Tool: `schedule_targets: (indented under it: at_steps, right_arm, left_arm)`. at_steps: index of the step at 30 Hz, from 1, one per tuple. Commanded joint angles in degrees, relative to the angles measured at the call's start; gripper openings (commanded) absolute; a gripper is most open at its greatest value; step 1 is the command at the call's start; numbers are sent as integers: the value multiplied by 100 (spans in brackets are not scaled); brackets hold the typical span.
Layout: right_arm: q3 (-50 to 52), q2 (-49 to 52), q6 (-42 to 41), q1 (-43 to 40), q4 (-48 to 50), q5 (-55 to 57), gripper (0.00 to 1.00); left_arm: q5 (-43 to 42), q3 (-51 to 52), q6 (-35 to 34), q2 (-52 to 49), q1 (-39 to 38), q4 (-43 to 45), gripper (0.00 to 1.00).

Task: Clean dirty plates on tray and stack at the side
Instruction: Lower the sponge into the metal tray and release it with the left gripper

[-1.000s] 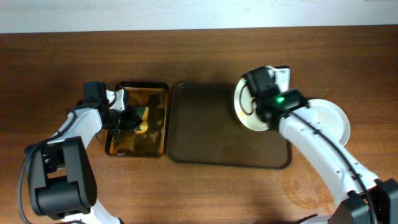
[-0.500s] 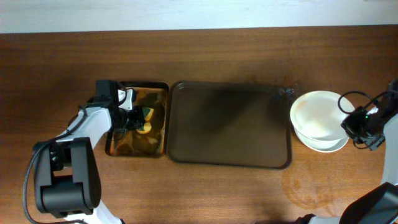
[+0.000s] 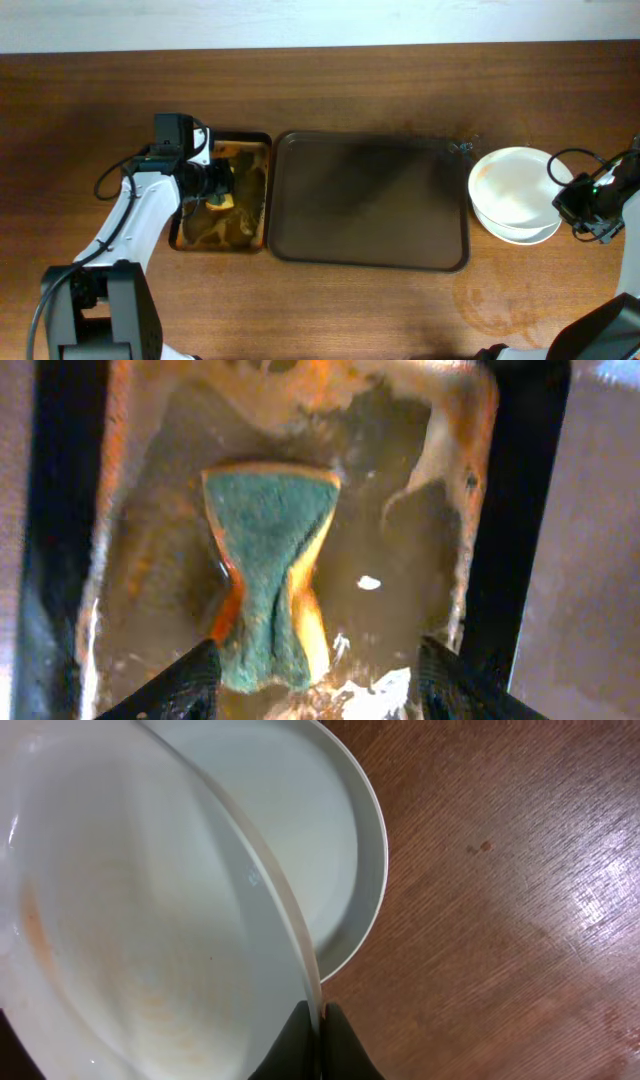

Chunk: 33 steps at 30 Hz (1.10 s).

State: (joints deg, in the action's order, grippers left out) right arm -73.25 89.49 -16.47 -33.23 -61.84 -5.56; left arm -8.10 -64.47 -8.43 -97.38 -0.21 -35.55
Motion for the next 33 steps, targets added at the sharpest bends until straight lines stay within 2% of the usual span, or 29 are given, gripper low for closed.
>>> schedule_targets:
  at_steps: [1,3,5,9,12,14,16,17,19,20,24,30,32,33]
  right_arm:
    - [-76,46,17,-22,28,-68,5]
    - [-61,232,17,-22,59,-66,5]
    - [-57,376,15,-24,168,-20,13]
    - [-57,417,15,-24,391,22,13]
    - [-57,417,17,-17,332,-7,27]
    - [-57,417,297,-15,131,-409,28]
    - [-57,415,1078,48,17,-1366,28]
    - [-57,415,1224,107,-7,-1534,28]
    - [-57,415,1329,413,-35,-1587,28]
    - [-57,415,1329,544,-15,-1574,28]
    - [-57,415,1327,1005,52,-1561,28]
    - [-57,415,1325,1147,28,-1541,27]
    - [-57,415,1325,1147,11,-1543,27]
    - [-57,415,1327,1147,4,-1543,27]
  left_arm:
    - [-59,-52,-7,83,-116,-234,61]
    - [-42,-50,-7,83,-153,-269,62]
    - [-39,-50,-7,83,-151,-269,61]
    - [109,-50,-7,83,-151,-271,61]
    - [127,-50,-7,83,-149,-278,61]
    - [476,-50,-9,83,-151,-267,61]
    - [929,-46,-11,81,-151,-85,49]
    - [1001,-46,-11,81,-151,55,47]
    - [1003,-46,-11,61,-151,509,11]
    - [1003,-44,-11,55,-151,627,0]
    - [999,-42,-11,-142,-151,811,0]
    - [898,-42,-13,-986,-151,911,0]
    - [861,-42,-11,-1318,-149,1003,8]
    - [946,-42,-11,-1443,-146,1001,7]
